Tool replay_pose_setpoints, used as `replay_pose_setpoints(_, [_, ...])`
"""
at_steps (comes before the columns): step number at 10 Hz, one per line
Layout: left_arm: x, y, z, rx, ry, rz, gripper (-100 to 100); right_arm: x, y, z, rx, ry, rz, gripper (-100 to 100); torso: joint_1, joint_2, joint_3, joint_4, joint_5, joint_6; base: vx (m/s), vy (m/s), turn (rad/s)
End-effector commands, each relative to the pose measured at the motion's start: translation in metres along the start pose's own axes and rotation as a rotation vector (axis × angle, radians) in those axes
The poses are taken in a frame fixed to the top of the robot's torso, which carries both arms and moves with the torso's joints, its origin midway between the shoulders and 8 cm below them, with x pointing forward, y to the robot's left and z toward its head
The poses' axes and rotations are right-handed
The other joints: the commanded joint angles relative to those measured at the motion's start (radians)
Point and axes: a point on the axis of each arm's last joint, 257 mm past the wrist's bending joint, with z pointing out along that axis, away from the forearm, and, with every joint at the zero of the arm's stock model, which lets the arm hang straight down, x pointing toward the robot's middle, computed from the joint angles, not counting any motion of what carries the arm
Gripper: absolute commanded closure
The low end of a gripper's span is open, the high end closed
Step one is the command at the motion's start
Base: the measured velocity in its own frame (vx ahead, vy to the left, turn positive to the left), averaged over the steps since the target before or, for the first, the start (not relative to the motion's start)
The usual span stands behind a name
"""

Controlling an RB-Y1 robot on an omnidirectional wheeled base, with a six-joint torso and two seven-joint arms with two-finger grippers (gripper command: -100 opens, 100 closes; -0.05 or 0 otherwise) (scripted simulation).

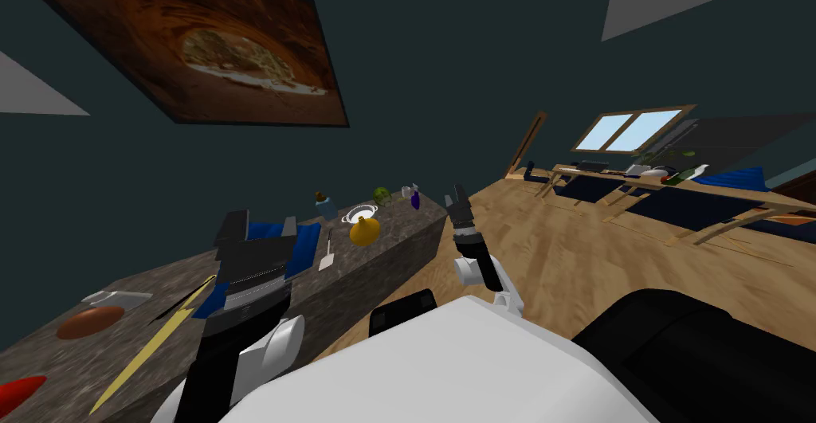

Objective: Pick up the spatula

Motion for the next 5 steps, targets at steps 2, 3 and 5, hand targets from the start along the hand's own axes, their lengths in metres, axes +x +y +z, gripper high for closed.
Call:
replay_pose_setpoints(2, [-0.007, 0.020, -0.016, -0.078, 0.036, 0.034, -100, 0.000, 0.000, 0.000, 0.000, 0.000, 0.000, 0, 0.001, 0.001, 0.001, 0.000, 0.000, 0.000, -0.034, 0.011, -0.139])
replay_pose_setpoints(3, [-0.012, 0.029, -0.023, -0.114, 0.046, 0.048, -100, 0.000, 0.000, 0.000, 0.000, 0.000, 0.000, 0, 0.001, 0.003, 0.002, 0.001, 0.000, 0.000, -0.050, 0.026, -0.142])
replay_pose_setpoints(5, [-0.018, 0.039, -0.033, -0.155, 0.055, 0.062, -100, 0.000, 0.000, 0.000, 0.000, 0.000, 0.000, 0, 0.002, 0.004, 0.002, 0.001, 0.000, 0.000, -0.053, 0.020, -0.092])
